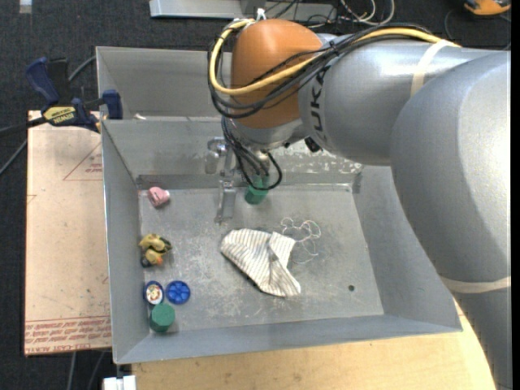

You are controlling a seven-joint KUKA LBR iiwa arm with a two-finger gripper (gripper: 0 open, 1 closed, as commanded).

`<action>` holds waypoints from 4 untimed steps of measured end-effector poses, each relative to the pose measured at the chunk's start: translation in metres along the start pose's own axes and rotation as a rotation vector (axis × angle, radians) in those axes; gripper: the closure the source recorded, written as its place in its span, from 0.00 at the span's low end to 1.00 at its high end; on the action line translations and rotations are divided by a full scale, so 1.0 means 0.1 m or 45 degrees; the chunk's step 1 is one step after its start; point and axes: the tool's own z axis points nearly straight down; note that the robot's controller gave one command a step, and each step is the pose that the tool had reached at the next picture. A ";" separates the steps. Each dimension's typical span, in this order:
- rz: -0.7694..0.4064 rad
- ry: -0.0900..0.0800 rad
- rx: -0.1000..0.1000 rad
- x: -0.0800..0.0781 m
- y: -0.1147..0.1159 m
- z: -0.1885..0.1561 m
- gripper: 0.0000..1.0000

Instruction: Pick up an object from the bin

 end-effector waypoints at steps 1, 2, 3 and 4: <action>0.004 -0.008 -0.001 -0.01 -0.01 -0.05 0.00; 0.090 0.003 0.000 0.08 -0.58 0.88 0.00; 0.067 -0.012 -0.003 0.14 -0.61 0.84 0.00; -0.120 0.001 -0.001 0.47 -1.13 0.84 0.00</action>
Offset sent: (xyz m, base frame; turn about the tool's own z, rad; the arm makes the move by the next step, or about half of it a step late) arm -0.0082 -0.0563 -0.0847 0.0660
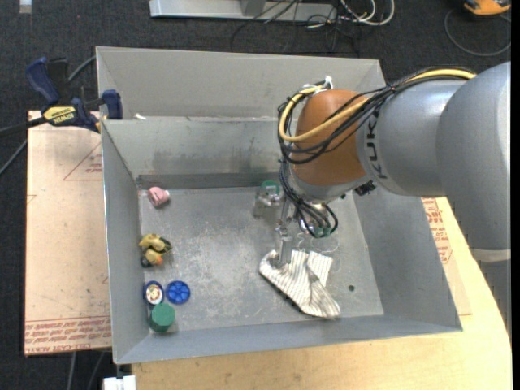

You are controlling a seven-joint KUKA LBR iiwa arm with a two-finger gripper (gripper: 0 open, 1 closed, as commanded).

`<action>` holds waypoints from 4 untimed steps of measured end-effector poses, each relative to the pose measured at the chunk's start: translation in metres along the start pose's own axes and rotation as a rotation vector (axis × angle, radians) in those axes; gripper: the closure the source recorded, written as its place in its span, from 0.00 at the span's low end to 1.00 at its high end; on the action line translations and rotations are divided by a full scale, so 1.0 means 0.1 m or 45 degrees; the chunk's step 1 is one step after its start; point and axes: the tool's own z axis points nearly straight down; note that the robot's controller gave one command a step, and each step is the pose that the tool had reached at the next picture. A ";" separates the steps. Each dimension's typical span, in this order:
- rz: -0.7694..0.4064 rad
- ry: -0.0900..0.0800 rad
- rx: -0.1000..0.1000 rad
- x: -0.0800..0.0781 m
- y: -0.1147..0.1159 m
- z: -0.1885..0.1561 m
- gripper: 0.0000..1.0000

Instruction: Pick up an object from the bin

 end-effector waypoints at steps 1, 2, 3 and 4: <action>-0.178 -0.017 -0.001 -0.05 -0.08 0.00 0.00; -0.631 -0.010 -0.001 0.61 -0.40 0.00 0.00; -0.731 -0.016 0.001 0.60 -0.65 -0.10 0.00; -0.764 -0.015 -0.001 0.60 -0.73 -0.03 0.00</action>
Offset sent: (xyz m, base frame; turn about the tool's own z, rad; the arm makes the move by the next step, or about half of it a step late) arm -0.0801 -0.0629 -0.0005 -0.6153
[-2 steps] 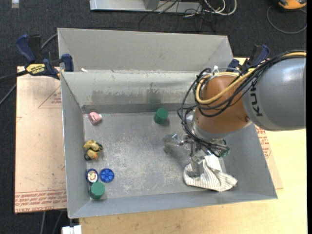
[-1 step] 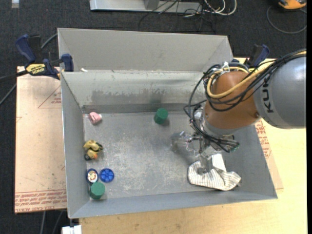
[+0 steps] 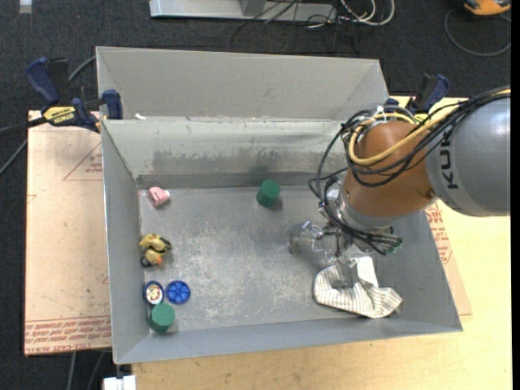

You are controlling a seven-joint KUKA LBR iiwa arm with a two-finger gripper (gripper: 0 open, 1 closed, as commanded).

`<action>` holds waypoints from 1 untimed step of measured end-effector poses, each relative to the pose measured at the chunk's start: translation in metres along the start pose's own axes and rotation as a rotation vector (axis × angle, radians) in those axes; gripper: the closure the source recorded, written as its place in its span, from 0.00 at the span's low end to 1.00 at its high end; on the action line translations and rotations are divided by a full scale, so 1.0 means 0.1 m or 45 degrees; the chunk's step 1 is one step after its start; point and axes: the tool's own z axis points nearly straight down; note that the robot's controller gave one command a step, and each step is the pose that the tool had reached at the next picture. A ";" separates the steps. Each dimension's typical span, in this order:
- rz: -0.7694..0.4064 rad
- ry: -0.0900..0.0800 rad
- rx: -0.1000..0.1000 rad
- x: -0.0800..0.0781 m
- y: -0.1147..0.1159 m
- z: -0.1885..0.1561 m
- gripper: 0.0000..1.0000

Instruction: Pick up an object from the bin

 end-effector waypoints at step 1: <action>-0.157 -0.003 0.002 0.39 0.00 0.03 1.00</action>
Offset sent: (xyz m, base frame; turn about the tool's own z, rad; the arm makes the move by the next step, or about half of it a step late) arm 0.0000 0.0000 0.0000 0.0000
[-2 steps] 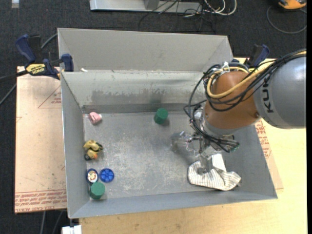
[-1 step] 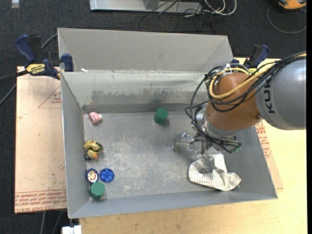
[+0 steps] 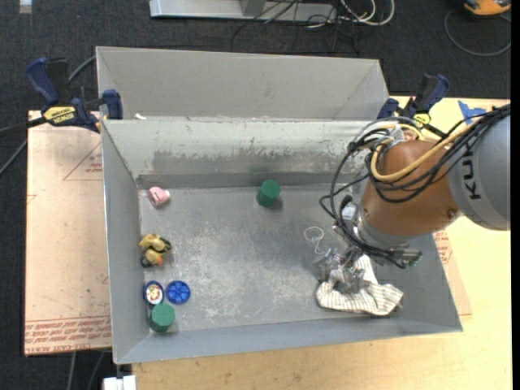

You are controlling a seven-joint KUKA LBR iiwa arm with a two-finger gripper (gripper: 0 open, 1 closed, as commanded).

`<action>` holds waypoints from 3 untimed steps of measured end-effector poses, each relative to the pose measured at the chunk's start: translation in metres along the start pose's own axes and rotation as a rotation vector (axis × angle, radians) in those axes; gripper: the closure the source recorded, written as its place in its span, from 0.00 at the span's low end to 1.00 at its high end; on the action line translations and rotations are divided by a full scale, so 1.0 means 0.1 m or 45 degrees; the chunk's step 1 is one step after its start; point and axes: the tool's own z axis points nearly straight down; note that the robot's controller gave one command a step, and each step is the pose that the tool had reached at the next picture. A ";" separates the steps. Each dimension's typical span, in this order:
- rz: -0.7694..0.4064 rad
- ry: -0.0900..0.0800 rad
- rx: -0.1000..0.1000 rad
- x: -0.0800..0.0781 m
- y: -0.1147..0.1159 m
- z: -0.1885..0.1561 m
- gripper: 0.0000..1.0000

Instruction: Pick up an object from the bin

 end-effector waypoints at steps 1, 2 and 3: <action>0.000 0.000 0.000 0.00 0.00 0.00 1.00; -0.010 -0.004 0.000 -0.02 0.01 -0.89 1.00; -0.010 -0.004 0.000 -0.02 0.01 -0.89 1.00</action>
Offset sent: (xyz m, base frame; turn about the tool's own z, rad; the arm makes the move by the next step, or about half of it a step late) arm -0.0005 0.0005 0.0895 -0.0114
